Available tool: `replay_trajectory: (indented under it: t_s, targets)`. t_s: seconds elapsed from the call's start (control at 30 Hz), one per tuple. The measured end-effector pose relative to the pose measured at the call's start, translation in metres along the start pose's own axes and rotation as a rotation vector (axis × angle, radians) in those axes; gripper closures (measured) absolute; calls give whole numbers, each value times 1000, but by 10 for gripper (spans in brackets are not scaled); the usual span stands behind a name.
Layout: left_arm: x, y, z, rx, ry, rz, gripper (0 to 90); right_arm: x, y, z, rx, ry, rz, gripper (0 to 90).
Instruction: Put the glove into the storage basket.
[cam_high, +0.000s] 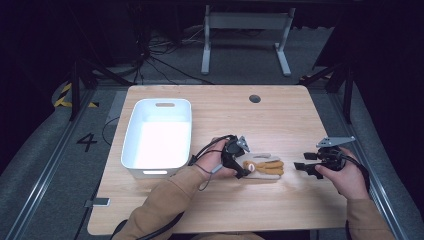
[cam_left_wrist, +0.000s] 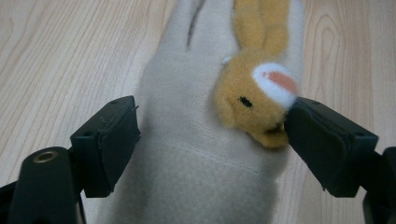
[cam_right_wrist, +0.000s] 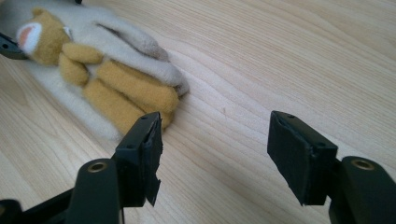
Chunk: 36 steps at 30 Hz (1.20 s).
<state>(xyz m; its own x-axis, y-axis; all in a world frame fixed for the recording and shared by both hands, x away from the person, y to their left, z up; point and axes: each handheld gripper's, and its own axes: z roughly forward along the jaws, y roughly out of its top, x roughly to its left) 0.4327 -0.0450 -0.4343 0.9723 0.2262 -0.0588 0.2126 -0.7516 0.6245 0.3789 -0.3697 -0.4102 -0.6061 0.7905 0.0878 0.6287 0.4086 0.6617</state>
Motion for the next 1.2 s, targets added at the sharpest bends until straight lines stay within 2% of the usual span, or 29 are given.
replay_trajectory:
  t_s: [0.33,0.57,0.8,1.1,1.2]
  targets:
    - [2,-8,12,-27,-20,10,167,1,0,1,-4,4,-2,365]
    - [6,-15,20,-78,-40,24,158,1,0,0,-7,4,2,357]
    - [7,-18,22,-95,-51,26,154,1,0,1,-6,10,4,353]
    - [2,-14,20,-60,-37,55,157,4,1,3,-2,10,-6,354]
    - [3,-15,20,-59,-39,52,157,5,2,3,-6,9,-12,354]
